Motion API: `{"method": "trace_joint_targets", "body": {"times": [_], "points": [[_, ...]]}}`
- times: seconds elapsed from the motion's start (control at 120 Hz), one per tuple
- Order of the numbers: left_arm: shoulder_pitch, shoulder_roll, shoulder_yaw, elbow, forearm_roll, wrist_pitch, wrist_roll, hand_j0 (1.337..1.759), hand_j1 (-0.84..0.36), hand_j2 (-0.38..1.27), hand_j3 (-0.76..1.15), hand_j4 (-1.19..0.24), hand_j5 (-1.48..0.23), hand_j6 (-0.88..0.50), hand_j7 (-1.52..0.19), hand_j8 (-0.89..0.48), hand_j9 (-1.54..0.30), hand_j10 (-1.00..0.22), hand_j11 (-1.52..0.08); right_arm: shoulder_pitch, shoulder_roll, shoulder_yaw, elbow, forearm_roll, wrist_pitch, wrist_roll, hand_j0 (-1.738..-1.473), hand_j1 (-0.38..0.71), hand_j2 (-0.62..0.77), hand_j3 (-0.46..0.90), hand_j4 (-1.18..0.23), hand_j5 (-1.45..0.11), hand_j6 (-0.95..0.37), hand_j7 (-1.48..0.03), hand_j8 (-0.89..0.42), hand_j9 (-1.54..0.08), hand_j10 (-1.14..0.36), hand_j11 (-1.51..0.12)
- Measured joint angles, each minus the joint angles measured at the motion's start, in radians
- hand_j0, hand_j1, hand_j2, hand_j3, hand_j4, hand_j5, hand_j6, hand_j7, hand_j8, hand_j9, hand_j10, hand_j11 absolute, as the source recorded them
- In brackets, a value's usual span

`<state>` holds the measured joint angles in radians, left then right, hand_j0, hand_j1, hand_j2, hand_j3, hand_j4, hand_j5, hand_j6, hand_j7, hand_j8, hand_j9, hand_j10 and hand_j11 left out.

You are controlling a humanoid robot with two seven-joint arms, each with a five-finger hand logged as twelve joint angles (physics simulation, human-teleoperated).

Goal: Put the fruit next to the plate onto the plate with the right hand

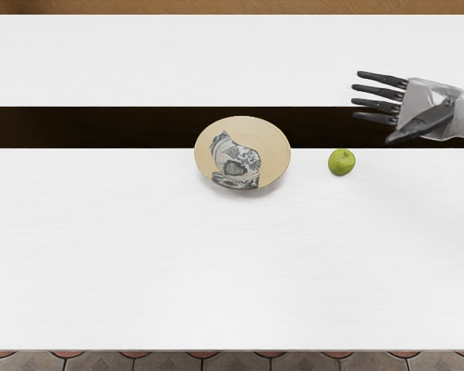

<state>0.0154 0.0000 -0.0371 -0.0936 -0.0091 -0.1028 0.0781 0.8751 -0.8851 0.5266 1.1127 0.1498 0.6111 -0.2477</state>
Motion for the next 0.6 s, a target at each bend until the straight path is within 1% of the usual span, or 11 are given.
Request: {"method": "trace_joint_targets", "body": {"times": [0.1,0.192,0.275,0.375,0.475,0.542,0.6], "points": [[0.000,0.000,0.000,0.000,0.000,0.000,0.000,1.658,0.07,0.05,0.00,-0.23,-0.30,-0.23,-0.30,-0.23,-0.30,-0.23,-0.30,0.001,-0.013,0.003,0.024,-0.002,0.000,-0.001,-1.658,-0.31,0.00,0.00,-0.03,-0.04,-0.03,-0.04,-0.03,-0.04,-0.03,-0.04],[0.000,0.000,0.000,0.000,0.000,0.000,0.000,1.658,0.07,0.05,0.00,-0.23,-0.30,-0.23,-0.30,-0.23,-0.30,-0.23,-0.30,0.018,-0.032,0.010,0.037,-0.013,0.000,-0.001,-1.658,-0.31,0.00,0.00,-0.03,-0.04,-0.03,-0.04,-0.03,-0.04,-0.03,-0.04],[0.000,0.000,0.000,0.000,0.000,0.000,0.000,1.658,0.07,0.05,0.00,-0.23,-0.30,-0.23,-0.30,-0.23,-0.30,-0.23,-0.30,0.039,-0.044,0.087,0.058,-0.122,0.000,-0.012,-1.658,-0.31,-0.01,0.00,-0.03,-0.04,-0.03,-0.04,-0.03,-0.04,-0.03,-0.04],[0.000,0.000,0.000,0.000,0.000,0.000,0.000,1.658,0.07,0.05,0.00,-0.23,-0.30,-0.23,-0.30,-0.23,-0.30,-0.23,-0.30,0.051,-0.069,0.142,0.171,-0.304,0.000,-0.026,-1.658,-0.31,-0.01,0.00,-0.03,-0.04,-0.03,-0.04,-0.03,-0.04,-0.03,-0.04],[0.000,0.000,0.000,0.000,0.000,0.000,0.000,1.658,0.07,0.05,0.00,-0.23,-0.30,-0.23,-0.30,-0.23,-0.30,-0.23,-0.30,0.058,-0.118,0.162,0.294,-0.454,-0.006,-0.059,-1.658,-0.31,-0.01,0.00,-0.03,-0.05,-0.03,-0.05,-0.03,-0.05,-0.03,-0.05],[0.000,0.000,0.000,0.000,0.000,0.000,0.000,1.658,0.07,0.05,0.00,-0.23,-0.30,-0.23,-0.30,-0.23,-0.30,-0.23,-0.30,0.057,-0.130,0.159,0.363,-0.565,-0.075,-0.072,-1.658,-0.31,-0.01,0.00,-0.04,-0.05,-0.04,-0.05,-0.04,-0.05,-0.04,-0.05],[0.000,0.000,0.000,0.000,0.000,0.000,0.000,1.658,0.07,0.05,0.00,-0.23,-0.30,-0.23,-0.30,-0.23,-0.30,-0.23,-0.30,0.056,-0.121,0.146,0.400,-0.669,-0.154,-0.078,-1.658,-0.31,-0.01,0.00,-0.04,-0.05,-0.04,-0.05,-0.04,-0.05,-0.04,-0.05]]}}
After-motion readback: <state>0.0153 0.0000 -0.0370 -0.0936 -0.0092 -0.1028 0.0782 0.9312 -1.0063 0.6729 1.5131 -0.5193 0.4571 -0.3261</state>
